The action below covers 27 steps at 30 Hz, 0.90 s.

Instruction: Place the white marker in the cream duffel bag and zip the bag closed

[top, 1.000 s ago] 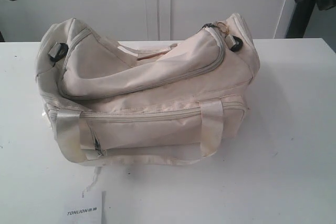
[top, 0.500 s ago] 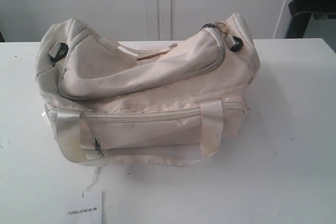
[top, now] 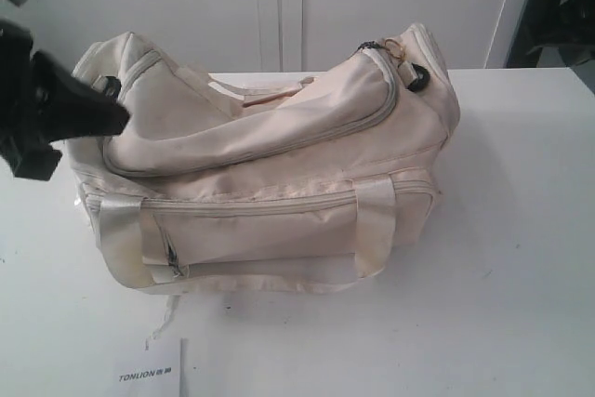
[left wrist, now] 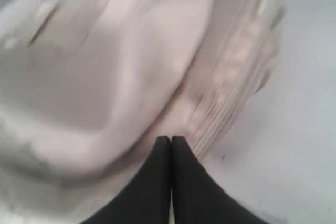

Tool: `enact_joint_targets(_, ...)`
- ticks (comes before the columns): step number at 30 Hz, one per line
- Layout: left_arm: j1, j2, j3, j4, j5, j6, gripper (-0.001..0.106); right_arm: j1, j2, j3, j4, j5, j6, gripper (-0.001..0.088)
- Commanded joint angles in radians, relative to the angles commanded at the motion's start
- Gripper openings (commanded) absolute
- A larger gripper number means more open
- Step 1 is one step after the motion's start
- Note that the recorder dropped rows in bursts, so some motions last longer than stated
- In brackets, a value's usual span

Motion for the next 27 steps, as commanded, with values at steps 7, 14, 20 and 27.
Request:
enact_joint_targets(7, 0.01, -0.047, 0.0, 0.359, -0.033, -0.439, 0.0, -0.06, -0.041, 0.005, 0.009, -0.024, 0.049, 0.0)
enact_joint_targets(14, 0.01, -0.117, 0.044, 0.366, -0.17, -0.501, 0.0, -0.06, -0.252, 0.265, 0.026, -0.391, 0.155, 0.0)
enact_joint_targets(20, 0.01, -0.184, 0.123, 0.366, -0.274, -0.547, 0.0, -0.06, -0.419, 0.442, 0.026, -0.544, 0.153, 0.0)
enact_joint_targets(27, 0.01, -0.26, 0.175, 0.366, -0.297, -0.547, 0.0, -0.06, -0.535, 0.562, 0.03, -0.621, 0.153, 0.0)
